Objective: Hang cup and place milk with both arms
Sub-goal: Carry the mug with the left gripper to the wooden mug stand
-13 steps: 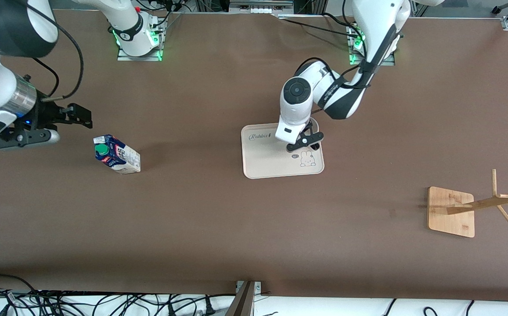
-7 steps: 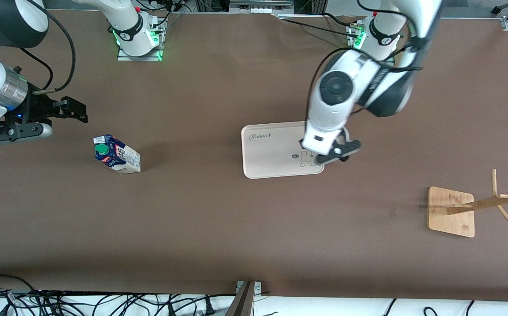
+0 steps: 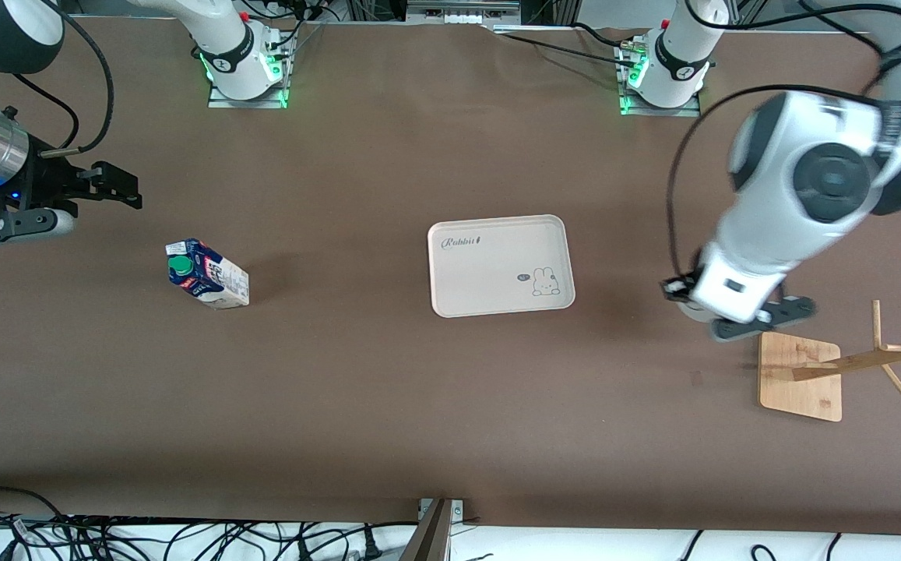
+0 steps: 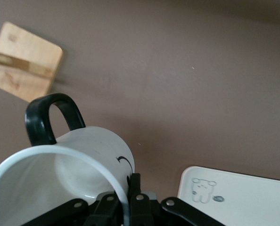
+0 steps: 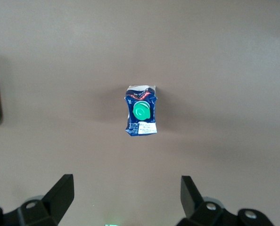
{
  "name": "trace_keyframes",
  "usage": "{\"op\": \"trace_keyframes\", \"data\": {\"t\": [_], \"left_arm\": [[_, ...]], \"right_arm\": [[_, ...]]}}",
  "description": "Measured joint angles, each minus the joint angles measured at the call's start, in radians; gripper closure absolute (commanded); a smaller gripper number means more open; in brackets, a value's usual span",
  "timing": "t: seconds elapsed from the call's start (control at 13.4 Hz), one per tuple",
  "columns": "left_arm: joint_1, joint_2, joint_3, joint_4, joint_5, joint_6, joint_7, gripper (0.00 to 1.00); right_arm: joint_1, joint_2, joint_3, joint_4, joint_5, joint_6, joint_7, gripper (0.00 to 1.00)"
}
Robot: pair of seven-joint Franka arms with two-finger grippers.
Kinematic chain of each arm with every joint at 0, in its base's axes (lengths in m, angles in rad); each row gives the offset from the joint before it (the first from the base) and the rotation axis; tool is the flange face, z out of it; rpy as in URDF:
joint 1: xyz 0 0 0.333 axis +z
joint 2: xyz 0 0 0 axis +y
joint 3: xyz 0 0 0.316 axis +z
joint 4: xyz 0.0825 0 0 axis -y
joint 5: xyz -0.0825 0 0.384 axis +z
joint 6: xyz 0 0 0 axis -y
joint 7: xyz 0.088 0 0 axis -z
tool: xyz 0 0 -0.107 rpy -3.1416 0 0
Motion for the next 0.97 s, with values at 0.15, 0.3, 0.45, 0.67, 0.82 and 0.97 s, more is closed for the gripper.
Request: {"op": "trace_keyframes", "data": {"t": [0.15,0.3,0.45,0.67,0.82,0.97], "left_arm": [[0.062,-0.008,0.0,0.024,0.0,0.0,0.098,1.0],[0.102,-0.021,-0.001,0.031,0.0,-0.001,0.139,1.0],[0.14,-0.027,-0.002,0.033,0.0,-0.003,0.178,1.0],[0.205,-0.027,-0.003,0.033,-0.035,-0.003,0.301,1.0],[0.249,-0.026,-0.003,0.033,-0.102,-0.003,0.408,1.0],[0.28,-0.024,-0.003,0.033,-0.13,-0.003,0.509,1.0]], "right_arm": [[-0.01,-0.003,0.012,-0.008,-0.011,0.0,0.0,0.0],[-0.126,-0.014,0.133,-0.011,-0.017,0.0,0.0,0.0],[-0.299,-0.03,0.308,-0.013,-0.028,0.0,0.0,0.0],[-0.557,-0.076,0.563,-0.057,-0.033,0.021,0.0,0.0],[-0.643,-0.113,0.655,-0.103,-0.047,0.046,0.0,0.0],[-0.65,-0.131,0.673,-0.125,-0.059,0.056,0.0,0.0]]}}
